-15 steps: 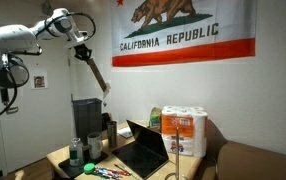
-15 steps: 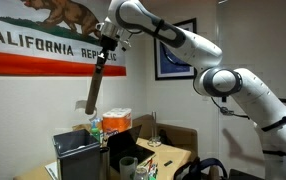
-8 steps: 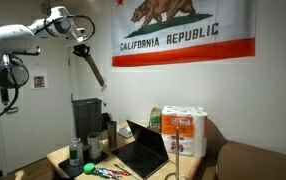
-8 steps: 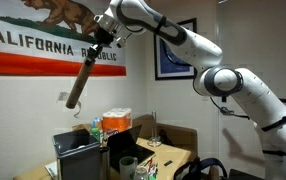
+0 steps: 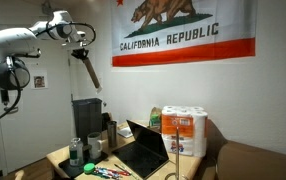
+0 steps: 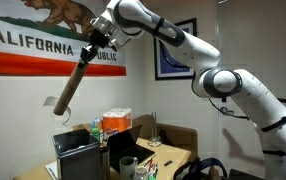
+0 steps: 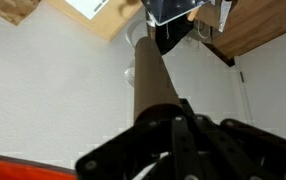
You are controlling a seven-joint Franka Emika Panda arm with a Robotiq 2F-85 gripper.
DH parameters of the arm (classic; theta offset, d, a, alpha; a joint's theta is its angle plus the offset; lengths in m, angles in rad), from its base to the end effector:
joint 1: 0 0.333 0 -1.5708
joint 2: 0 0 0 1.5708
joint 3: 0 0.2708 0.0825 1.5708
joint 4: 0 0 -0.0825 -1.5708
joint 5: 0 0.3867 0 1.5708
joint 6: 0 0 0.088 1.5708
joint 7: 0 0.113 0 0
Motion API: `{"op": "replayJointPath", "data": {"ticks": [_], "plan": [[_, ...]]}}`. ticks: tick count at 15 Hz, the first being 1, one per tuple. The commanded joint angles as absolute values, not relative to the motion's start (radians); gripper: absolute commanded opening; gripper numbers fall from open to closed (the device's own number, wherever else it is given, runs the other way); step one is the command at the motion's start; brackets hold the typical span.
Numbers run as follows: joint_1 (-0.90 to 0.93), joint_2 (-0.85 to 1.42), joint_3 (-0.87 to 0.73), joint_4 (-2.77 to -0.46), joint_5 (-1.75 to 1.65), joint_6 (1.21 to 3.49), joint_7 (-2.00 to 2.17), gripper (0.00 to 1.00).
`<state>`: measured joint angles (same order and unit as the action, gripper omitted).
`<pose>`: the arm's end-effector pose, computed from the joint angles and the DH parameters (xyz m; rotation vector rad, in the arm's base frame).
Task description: Take the paper towel core and put it in the bin
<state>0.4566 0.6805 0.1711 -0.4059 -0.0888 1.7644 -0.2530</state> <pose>0.5882 0.3344 0.7139 -2.6278 -1.0970 -0.9940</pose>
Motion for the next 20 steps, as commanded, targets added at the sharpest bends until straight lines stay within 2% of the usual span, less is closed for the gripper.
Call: {"op": "replayJointPath", "data": {"ticks": [1,2,3,4,6,7,8,14,15,16,20], "plan": [[0.456,0.665,0.180,-0.449,-0.068,1.762,-0.182,0.02],[0.474,0.723,0.159,-0.345,-0.060,1.709,-0.172,0.02],[0.477,0.726,0.157,-0.343,-0.060,1.698,-0.153,0.02],[0.461,0.673,0.177,-0.442,-0.068,1.732,-0.130,0.02],[0.465,0.673,0.177,-0.442,-0.071,1.723,-0.094,0.02],[0.486,0.728,0.154,-0.339,-0.059,1.673,-0.084,0.02],[0.470,0.672,0.178,-0.440,-0.068,1.707,-0.063,0.02],[0.489,0.669,0.180,-0.441,-0.069,1.659,0.036,0.02],[0.510,0.721,0.151,-0.343,-0.058,1.605,0.049,0.02],[0.493,0.668,0.175,-0.437,-0.071,1.620,0.072,0.02],[0.492,0.663,0.174,-0.433,-0.071,1.542,0.140,0.02]]}}
